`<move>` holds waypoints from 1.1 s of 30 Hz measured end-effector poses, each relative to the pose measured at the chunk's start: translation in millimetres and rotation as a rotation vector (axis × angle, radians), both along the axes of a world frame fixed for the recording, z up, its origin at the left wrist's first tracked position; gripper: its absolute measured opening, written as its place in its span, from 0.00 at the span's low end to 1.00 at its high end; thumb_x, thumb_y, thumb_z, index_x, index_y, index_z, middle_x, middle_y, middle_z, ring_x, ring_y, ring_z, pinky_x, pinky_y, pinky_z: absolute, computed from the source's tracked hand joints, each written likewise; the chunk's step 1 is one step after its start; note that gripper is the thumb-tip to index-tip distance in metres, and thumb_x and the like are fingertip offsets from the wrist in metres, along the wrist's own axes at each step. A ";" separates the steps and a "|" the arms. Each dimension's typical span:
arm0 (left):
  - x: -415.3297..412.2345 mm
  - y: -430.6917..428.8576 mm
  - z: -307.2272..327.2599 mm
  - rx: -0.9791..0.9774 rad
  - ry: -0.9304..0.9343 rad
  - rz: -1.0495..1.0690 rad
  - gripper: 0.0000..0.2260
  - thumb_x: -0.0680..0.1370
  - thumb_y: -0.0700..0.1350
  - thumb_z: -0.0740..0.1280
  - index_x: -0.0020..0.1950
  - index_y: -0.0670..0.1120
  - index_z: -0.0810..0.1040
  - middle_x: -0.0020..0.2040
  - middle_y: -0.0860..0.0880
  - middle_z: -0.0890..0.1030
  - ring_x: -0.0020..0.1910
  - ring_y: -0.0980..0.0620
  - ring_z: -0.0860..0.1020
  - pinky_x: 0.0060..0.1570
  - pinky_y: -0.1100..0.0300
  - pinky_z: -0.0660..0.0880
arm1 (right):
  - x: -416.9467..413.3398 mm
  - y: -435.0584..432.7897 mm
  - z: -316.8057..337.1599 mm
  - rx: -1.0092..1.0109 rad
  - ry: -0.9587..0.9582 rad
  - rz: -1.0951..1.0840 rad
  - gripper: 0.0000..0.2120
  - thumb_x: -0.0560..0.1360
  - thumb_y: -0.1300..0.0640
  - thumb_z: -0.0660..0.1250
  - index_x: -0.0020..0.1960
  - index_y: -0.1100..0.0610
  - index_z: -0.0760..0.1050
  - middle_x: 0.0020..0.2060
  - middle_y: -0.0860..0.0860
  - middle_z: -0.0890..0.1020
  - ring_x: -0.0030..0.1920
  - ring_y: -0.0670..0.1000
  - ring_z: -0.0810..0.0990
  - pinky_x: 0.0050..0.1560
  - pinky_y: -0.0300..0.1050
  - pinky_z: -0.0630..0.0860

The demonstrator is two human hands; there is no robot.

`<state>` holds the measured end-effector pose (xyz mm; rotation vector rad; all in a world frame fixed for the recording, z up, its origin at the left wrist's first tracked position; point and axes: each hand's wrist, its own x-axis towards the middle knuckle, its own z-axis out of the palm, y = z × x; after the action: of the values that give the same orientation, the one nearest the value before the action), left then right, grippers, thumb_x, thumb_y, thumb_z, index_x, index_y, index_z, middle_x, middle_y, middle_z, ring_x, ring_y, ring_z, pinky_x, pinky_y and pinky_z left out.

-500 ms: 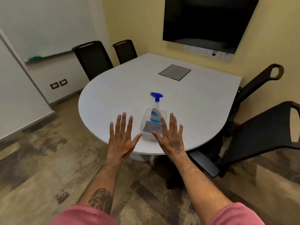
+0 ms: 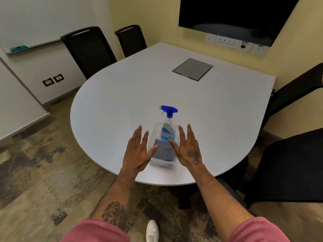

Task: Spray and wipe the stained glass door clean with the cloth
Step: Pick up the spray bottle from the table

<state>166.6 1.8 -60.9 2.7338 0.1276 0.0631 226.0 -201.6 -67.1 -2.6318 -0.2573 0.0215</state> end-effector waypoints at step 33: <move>220.3 -4.1 -63.5 -0.556 0.405 -0.074 0.20 0.82 0.47 0.67 0.73 0.45 0.71 0.72 0.45 0.77 0.70 0.43 0.76 0.71 0.51 0.71 | 174.8 48.0 -1.8 0.455 0.365 -0.193 0.29 0.74 0.49 0.74 0.70 0.59 0.70 0.65 0.57 0.79 0.61 0.57 0.79 0.54 0.43 0.71</move>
<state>386.9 -2.3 -124.4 2.1584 0.1325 -0.4770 400.8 -153.6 -68.9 -2.1384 0.1079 0.3344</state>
